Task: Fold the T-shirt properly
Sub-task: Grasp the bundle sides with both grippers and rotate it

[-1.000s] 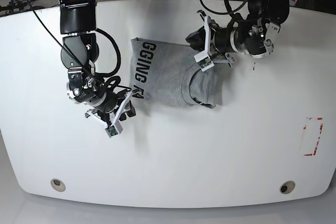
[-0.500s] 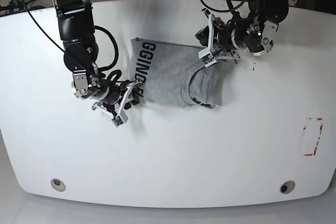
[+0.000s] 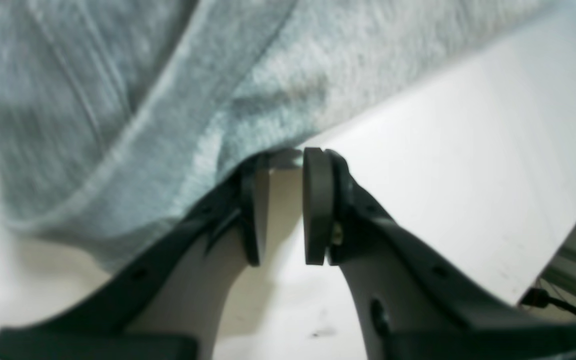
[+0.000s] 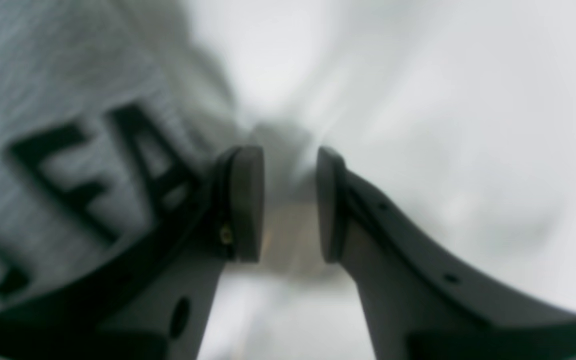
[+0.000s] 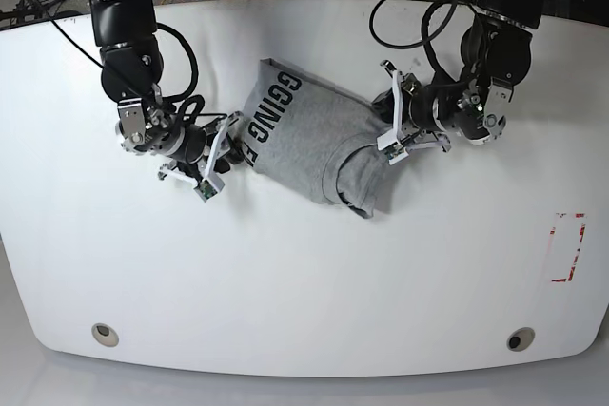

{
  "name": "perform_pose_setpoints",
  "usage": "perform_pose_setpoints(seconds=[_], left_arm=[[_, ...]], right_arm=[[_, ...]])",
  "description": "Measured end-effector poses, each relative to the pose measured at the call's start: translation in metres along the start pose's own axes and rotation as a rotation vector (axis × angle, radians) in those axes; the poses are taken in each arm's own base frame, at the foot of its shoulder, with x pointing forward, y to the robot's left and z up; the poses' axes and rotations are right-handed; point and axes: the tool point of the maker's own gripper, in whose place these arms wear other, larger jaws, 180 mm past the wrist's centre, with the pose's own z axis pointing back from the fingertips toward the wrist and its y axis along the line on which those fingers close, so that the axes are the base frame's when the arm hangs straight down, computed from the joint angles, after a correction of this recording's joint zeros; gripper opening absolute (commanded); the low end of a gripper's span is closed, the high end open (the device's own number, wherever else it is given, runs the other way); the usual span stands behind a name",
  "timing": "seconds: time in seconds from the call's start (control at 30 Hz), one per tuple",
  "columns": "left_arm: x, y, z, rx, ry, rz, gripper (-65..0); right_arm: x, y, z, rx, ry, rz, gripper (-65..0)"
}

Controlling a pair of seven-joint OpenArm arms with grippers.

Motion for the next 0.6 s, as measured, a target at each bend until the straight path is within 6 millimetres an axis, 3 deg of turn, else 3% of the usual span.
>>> perform_pose_setpoints(seconds=[0.33, 0.6], left_arm=[[0.013, 0.042, 0.008, 0.071, 0.025, 0.001, -53.6], [0.025, 0.075, 0.035, 0.158, 0.015, -0.043, -53.6]], right_arm=[[-0.025, 0.063, 0.024, 0.07, 0.029, 0.064, -49.0], [-0.029, 0.109, 0.034, 0.127, 0.058, 0.066, -49.0]])
